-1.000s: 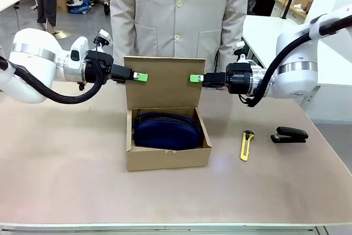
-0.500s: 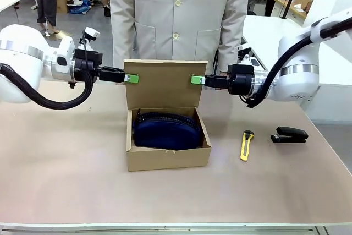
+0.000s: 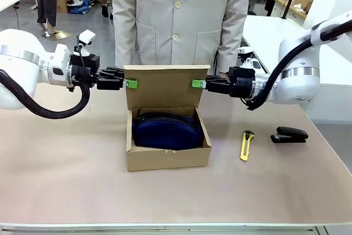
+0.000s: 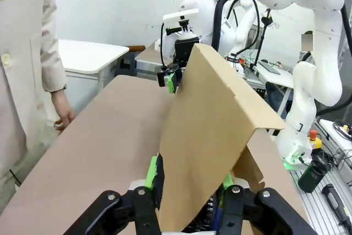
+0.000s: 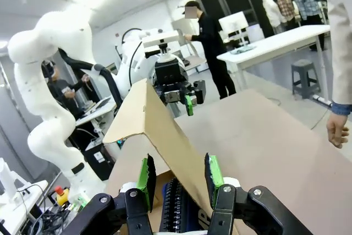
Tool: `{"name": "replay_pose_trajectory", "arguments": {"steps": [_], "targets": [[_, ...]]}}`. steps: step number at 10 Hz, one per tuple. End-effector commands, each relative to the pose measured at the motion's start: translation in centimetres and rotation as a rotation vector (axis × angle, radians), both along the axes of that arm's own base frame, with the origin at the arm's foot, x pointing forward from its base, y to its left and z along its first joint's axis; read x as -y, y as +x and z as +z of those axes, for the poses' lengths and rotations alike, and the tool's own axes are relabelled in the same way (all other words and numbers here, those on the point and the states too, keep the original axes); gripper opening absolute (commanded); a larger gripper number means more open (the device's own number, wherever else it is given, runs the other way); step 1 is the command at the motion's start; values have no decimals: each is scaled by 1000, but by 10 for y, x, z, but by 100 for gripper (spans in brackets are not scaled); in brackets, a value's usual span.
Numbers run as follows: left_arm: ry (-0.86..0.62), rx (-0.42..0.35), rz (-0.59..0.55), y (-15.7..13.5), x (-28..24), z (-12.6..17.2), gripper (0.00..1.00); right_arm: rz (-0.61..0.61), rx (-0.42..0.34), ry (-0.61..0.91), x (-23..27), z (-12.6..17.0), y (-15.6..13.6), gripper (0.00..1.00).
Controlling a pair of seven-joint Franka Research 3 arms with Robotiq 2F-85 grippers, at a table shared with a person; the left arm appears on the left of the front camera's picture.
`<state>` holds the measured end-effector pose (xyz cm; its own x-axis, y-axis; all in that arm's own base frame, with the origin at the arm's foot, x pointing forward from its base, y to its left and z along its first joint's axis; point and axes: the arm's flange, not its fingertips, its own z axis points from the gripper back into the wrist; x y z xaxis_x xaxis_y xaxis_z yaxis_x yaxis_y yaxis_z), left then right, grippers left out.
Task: Pack the item into the box.
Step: Close the Mailer Box.
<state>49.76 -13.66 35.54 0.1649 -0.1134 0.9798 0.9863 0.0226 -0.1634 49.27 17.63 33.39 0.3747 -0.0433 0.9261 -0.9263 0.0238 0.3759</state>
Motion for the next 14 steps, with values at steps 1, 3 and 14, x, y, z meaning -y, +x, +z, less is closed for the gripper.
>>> {"name": "replay_pose_trajectory", "arguments": {"steps": [1, 3, 14], "targets": [[21, -32, -4, 5, 1, 2, 50, -1, -9, 3, 0, 4, 3, 50], [5, -10, 1, 1, 0, -1, 50, 67, 18, 26, -2, -4, -5, 50], [7, 574, -107, -20, 2, -15, 50, 136, 507, 56, 7, -18, -25, 50]]}}
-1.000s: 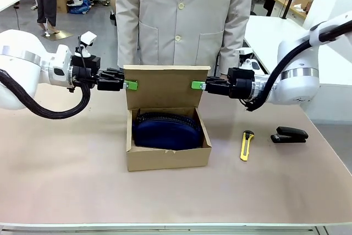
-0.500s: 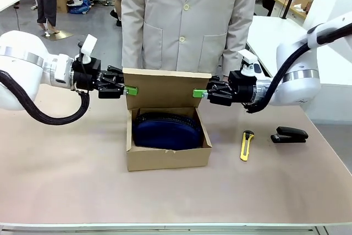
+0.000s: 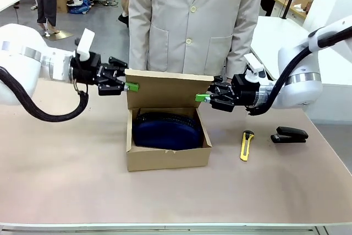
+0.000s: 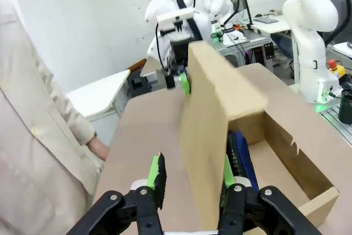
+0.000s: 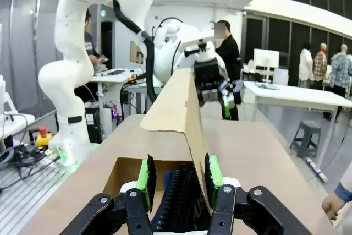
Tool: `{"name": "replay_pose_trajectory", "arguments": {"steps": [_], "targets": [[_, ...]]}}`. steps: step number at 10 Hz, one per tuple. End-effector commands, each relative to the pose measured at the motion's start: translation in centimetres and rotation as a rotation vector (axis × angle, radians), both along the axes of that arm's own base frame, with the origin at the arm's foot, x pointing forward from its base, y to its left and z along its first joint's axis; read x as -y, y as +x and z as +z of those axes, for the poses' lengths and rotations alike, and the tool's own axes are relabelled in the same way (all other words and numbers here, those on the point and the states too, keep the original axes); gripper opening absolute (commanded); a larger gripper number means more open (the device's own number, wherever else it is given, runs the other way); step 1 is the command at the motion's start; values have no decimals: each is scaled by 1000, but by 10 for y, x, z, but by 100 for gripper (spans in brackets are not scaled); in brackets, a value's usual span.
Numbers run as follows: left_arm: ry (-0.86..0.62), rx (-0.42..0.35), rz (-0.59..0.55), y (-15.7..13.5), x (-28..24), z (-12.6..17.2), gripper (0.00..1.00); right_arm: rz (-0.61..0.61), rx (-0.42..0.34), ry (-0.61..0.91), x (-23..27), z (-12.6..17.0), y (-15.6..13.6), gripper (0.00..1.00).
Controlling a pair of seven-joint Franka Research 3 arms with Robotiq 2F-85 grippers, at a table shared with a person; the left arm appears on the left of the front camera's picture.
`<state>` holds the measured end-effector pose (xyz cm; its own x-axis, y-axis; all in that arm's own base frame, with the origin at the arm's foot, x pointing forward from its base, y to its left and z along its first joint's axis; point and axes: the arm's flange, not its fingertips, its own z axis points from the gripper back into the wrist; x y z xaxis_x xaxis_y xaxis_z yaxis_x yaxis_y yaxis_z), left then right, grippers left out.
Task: Pack the item into the box.
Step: Close the Mailer Box.
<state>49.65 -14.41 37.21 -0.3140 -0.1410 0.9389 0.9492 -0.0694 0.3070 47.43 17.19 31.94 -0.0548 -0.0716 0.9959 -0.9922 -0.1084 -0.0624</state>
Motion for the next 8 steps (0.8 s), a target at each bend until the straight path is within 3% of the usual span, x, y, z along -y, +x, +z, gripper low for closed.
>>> {"name": "replay_pose_trajectory", "arguments": {"steps": [1, 2, 4, 8], "targets": [[-43, 192, 42, -21, -8, -31, 50, -12, 98, -19, 0, -7, -7, 50], [-62, 239, 62, -23, -9, -30, 50, -7, 102, -13, -1, -9, -7, 50], [-38, 253, 2, -27, -7, -29, 50, -24, 132, 9, -1, -9, -8, 50], [57, 188, -111, -25, -2, -38, 50, -32, 134, 26, 0, -6, -8, 50]]}}
